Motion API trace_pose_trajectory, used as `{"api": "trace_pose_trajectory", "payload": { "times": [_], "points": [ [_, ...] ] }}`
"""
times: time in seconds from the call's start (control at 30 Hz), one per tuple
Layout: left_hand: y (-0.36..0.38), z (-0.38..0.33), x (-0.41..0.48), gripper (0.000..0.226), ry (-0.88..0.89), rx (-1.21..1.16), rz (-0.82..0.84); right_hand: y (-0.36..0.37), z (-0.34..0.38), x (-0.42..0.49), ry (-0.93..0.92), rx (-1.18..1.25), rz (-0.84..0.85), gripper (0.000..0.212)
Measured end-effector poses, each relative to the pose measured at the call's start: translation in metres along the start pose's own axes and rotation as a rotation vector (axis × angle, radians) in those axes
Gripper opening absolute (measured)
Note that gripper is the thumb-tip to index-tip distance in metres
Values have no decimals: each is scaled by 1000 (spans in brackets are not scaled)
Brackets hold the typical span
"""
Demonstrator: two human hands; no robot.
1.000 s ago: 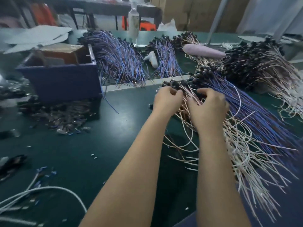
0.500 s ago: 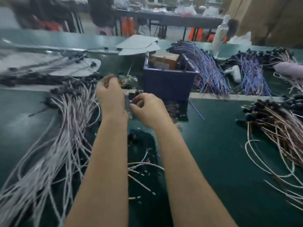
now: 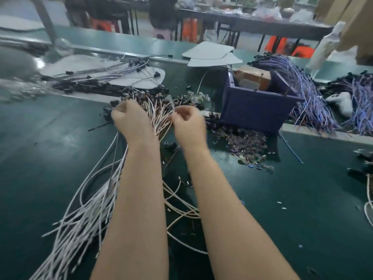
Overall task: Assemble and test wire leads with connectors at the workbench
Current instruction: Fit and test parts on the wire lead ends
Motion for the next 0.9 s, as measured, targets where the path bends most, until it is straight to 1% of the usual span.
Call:
{"api": "trace_pose_trajectory", "payload": {
  "times": [0.07, 0.13, 0.23, 0.27, 0.3, 0.33, 0.4, 0.47, 0.5, 0.57, 0.6, 0.63, 0.7, 0.73, 0.77, 0.83, 0.9],
  "points": [
    [4, 2, -1, 5, 73, 164, 105, -17, 12, 6, 95, 367, -31, 13],
    [10, 6, -1, 11, 202, 463, 229, -30, 23, 9, 159, 604, -27, 17],
    [21, 12, -5, 17, 369, 887, 414, -43, 37, 8, 163, 685, -20, 22],
    [25, 15, -5, 21, 416, 1009, 439, -47, 42, 7, 136, 694, -24, 23],
    [26, 18, -4, 27, 448, 1118, 406, -51, 46, 6, 109, 704, -17, 23],
    [26, 19, -1, 33, 456, 1207, 339, -54, 50, 5, 90, 713, 8, 23],
    [22, 21, 4, 37, 430, 1296, 245, -60, 57, -1, 67, 718, 102, 23],
    [18, 21, 11, 38, 382, 1306, 248, -64, 59, -6, 54, 719, 166, 24],
    [17, 22, 14, 39, 365, 1306, 250, -66, 58, -7, 56, 735, 170, 24],
    [16, 22, 17, 37, 339, 1335, 238, -70, 54, -6, 80, 786, 124, 24],
    [15, 23, 16, 36, 325, 1362, 229, -71, 50, -4, 96, 770, 82, 24],
    [15, 24, 16, 36, 315, 1389, 218, -71, 47, -2, 110, 673, 39, 24],
    [15, 27, 16, 39, 299, 1414, 189, -67, 38, 1, 157, 273, 23, 32],
    [15, 28, 17, 41, 295, 1406, 171, -62, 34, 1, 203, 80, 58, 37],
    [14, 29, 17, 41, 297, 1386, 152, -57, 30, 0, 259, -56, 112, 43],
    [14, 30, 19, 35, 311, 1305, 109, -47, 26, -3, 347, -198, 212, 55],
    [11, 28, 21, 26, 342, 1196, 51, -42, 26, -3, 359, -268, 233, 67]
  ]
}}
Point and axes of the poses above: each hand's wrist, its own x-axis towards the middle knuckle, its own y-axis out of the palm, z = x × y, the point moved 2 cm from there along x, towards the middle knuckle, and after that the axes turned 15 degrees about x, right-handed, at the moved point
